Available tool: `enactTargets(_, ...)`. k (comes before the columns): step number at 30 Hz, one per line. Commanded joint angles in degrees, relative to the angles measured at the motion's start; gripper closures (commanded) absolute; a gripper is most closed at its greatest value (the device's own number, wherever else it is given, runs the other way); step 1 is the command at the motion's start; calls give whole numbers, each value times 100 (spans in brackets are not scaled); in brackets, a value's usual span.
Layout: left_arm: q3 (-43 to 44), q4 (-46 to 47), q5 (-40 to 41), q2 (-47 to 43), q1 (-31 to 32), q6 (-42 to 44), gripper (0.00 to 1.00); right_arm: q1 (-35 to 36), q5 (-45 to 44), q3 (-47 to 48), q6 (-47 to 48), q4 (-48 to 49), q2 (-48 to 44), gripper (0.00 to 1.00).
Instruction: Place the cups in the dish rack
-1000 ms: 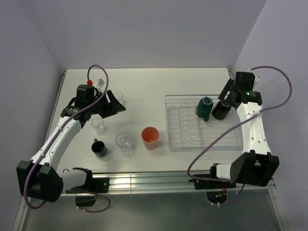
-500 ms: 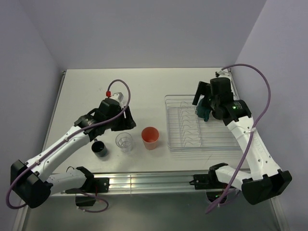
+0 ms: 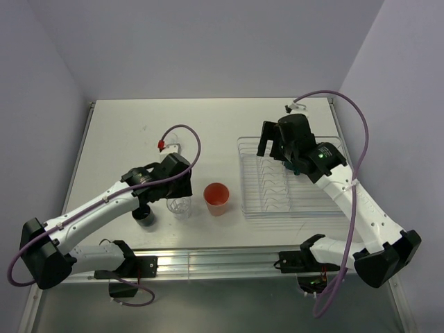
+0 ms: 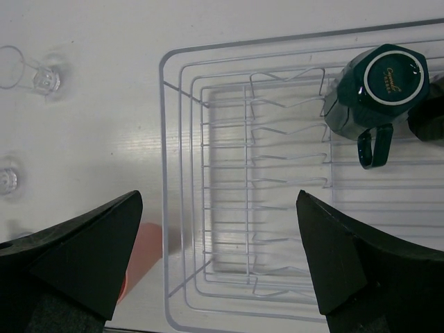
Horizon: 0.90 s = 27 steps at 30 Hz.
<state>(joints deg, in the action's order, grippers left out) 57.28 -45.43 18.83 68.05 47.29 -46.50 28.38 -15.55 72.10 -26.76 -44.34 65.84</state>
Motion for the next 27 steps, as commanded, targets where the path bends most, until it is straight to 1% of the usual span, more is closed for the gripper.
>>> enactTargets(1, 73, -221, 306, -152, 26, -272, 38, 89, -238, 261, -92, 189, -19, 0)
enactTargets(6, -50, -229, 261, -99, 166, -403, 43, 97, -273, 217, -83, 224, -36, 0)
enactTargets(10, -85, -405, 463, -73, 193, -579, 44, 106, -247, 147, -66, 268, -28, 0)
enactTargets(14, -24, -651, 832, -143, 193, -764, 43, 106, -255, 112, -48, 285, -28, 0)
enactTargets(21, -76, -968, 1079, 6, 184, -1027, 41, 106, -203, 33, -22, 355, 7, 0)
enactTargets(23, -172, -994, 1097, 24, 123, -1080, 41, 115, -194, 24, -13, 373, 25, 0)
enactTargets(27, -427, -758, 781, -20, -202, -976, 44, 115, -194, 24, 22, 391, 25, 0)
